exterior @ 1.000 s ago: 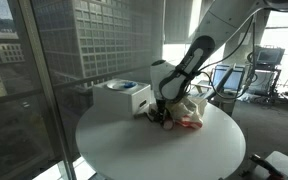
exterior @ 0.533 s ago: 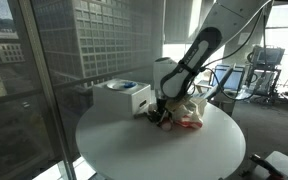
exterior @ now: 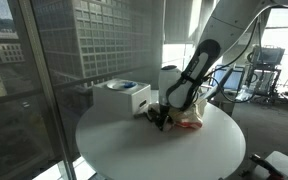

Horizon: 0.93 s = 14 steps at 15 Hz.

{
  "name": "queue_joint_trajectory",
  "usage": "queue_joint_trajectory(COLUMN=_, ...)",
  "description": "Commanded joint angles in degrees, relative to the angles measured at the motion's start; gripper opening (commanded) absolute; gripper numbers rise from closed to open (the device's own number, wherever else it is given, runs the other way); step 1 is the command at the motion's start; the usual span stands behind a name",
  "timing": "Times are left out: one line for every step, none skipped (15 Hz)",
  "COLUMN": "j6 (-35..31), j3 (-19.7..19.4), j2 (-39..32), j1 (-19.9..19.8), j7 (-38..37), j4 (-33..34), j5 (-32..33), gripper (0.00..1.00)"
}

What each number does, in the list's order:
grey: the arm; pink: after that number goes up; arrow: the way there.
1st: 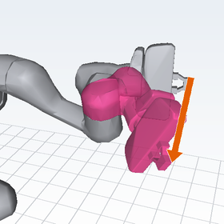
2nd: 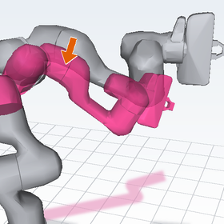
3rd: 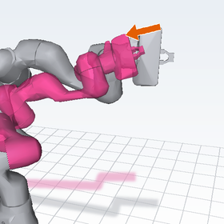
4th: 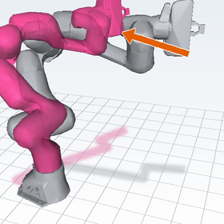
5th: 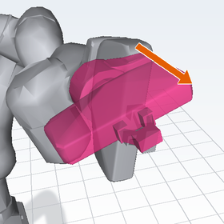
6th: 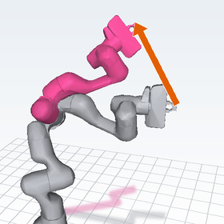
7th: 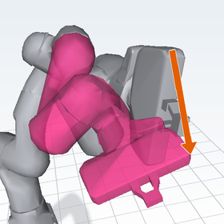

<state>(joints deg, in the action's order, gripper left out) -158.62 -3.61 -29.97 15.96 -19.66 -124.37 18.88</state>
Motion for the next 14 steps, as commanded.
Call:
queue_joint_trajectory(j6=-1.7, j3=-2.1, j2=1.6, j1=2.9, j7=-1.6, j4=-2.4, j5=-0.3, gripper=0.47)
queue_joint_trajectory(j6=-0.7, j3=-2.7, j2=2.6, j1=3.9, j7=-1.9, j4=-2.9, j5=0.3, gripper=0.38)
queue_joint_trajectory(j6=0.5, j3=-2.7, j2=3.3, j1=4.3, j7=-1.8, j4=-3.2, j5=0.3, gripper=0.32)
queue_joint_trajectory(j6=3.1, j3=-3.0, j2=4.5, j1=5.1, j7=-1.9, j4=-3.4, j5=0.5, gripper=0.23)
queue_joint_trajectory(j6=5.5, j3=-1.7, j2=6.2, j1=4.5, j7=-0.2, j4=-4.0, j5=-0.2, gripper=0.17)
queue_joint_trajectory(j6=7.0, j3=-1.7, j2=8.3, j1=5.1, j7=-0.3, j4=-4.9, j5=0.7, gripper=0.11)
queue_joint_trajectory(j6=7.6, j3=-1.4, j2=10.9, j1=5.4, j7=-0.3, j4=-6.2, j5=1.6, gripper=0.04)
queue_joint_trajectory(j6=8.3, j3=-1.4, j2=13.1, j1=5.9, j7=-1.1, j4=-7.2, j5=2.8, gripper=0.02)
queue_joint_trajectory(j6=7.8, j3=-2.0, j2=15.9, j1=6.6, j7=-2.4, j4=-9.0, j5=5.3, gripper=0.05)
queue_joint_trajectory(j6=7.1, j3=-2.1, j2=18.4, j1=6.6, j7=-3.5, j4=-10.2, j5=7.4, gripper=0.03)
queue_joint_trajectory(j6=4.9, j3=-2.5, j2=21.5, j1=6.3, j7=-6.0, j4=-12.2, j5=10.2, gripper=0.05)
queue_joint_trajectory(j6=2.5, j3=-2.8, j2=24.9, j1=5.5, j7=-9.2, j4=-14.4, j5=12.8, gripper=0.06)
queue_joint_trajectory(j6=2.1, j3=-2.5, j2=28.1, j1=4.3, j7=-11.5, j4=-16.2, j5=14.7, gripper=0.06)
queue_joint_trajectory(j6=1.6, j3=-2.4, j2=31.2, j1=3.0, j7=-14.6, j4=-18.0, j5=17.2, gripper=0.06)
